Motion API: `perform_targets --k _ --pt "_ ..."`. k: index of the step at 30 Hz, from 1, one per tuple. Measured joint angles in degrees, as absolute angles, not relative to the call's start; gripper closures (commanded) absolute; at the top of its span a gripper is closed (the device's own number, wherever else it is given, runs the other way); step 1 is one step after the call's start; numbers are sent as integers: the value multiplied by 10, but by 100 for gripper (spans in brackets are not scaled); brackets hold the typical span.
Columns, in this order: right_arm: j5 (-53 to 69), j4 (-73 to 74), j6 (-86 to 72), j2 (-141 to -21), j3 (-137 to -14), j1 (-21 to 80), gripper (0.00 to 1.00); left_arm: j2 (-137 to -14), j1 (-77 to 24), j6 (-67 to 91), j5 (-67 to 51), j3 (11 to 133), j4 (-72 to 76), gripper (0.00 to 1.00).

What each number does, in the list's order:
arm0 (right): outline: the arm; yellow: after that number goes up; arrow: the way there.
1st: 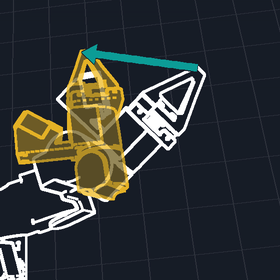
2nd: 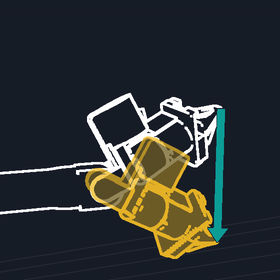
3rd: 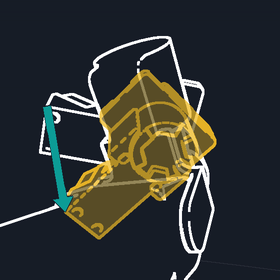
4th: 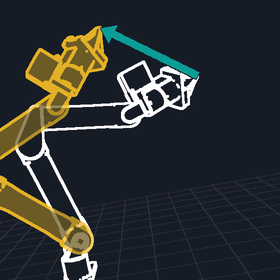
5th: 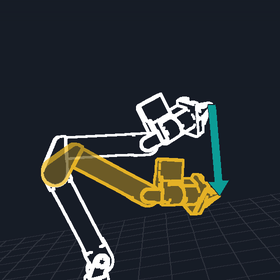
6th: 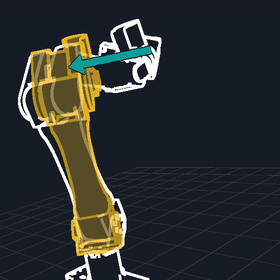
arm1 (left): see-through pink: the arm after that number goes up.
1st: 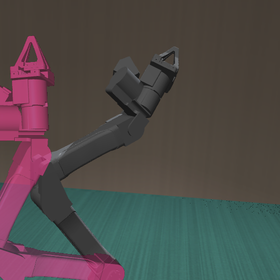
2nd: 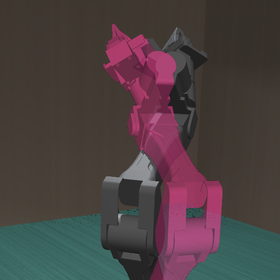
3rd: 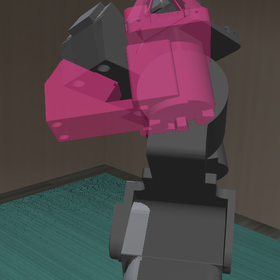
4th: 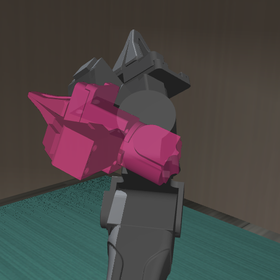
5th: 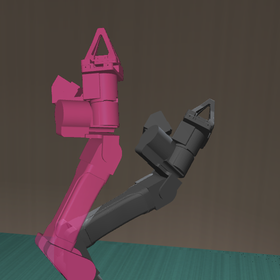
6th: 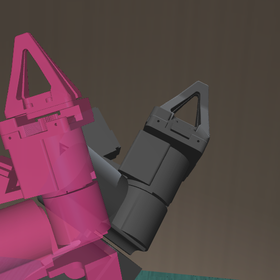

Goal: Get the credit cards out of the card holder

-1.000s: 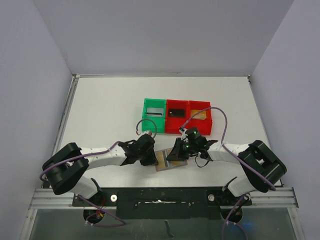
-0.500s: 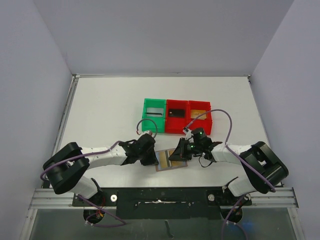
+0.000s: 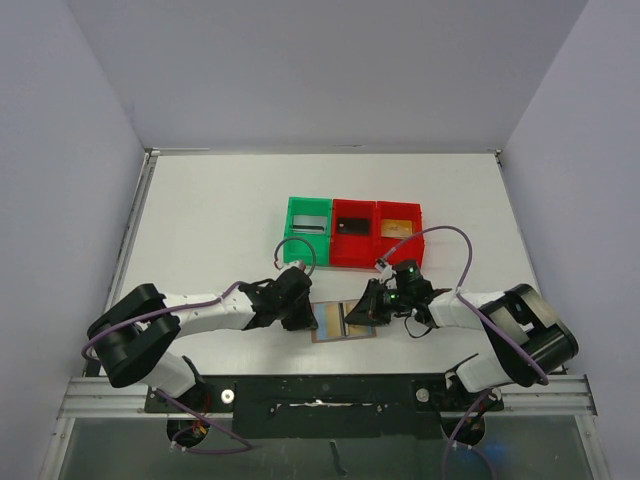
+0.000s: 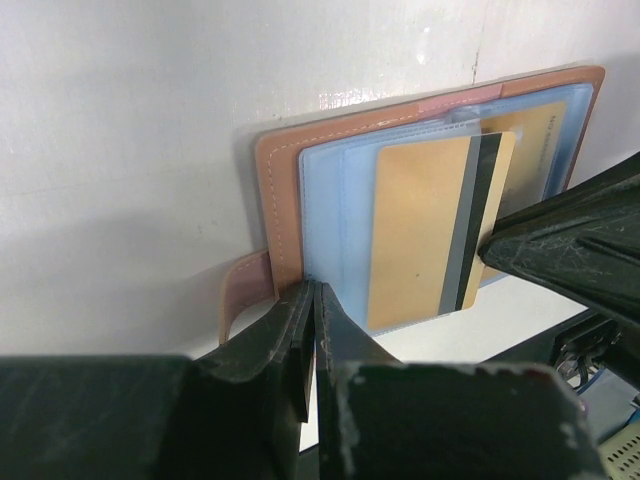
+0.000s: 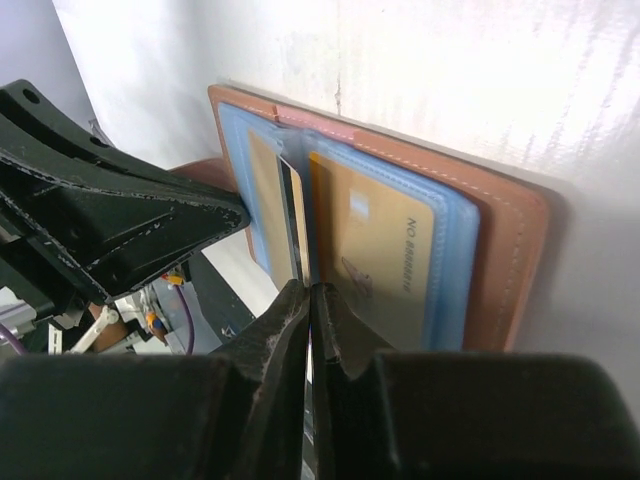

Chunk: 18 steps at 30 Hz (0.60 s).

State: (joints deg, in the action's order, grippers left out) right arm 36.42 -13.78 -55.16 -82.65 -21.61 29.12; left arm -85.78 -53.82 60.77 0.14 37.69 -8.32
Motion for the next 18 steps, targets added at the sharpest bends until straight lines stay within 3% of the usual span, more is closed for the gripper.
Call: perform_targets --k 4,10,18 --pt "364 -136 -555 -827 -215 286 97 -856 -539 607 2 377 -84 91" --pt "360 -136 -561 -827 -212 286 97 -855 -547 592 11 396 -104 75" --pt "351 -137 -566 -827 -212 286 98 -848 -552 545 23 439 -118 70"
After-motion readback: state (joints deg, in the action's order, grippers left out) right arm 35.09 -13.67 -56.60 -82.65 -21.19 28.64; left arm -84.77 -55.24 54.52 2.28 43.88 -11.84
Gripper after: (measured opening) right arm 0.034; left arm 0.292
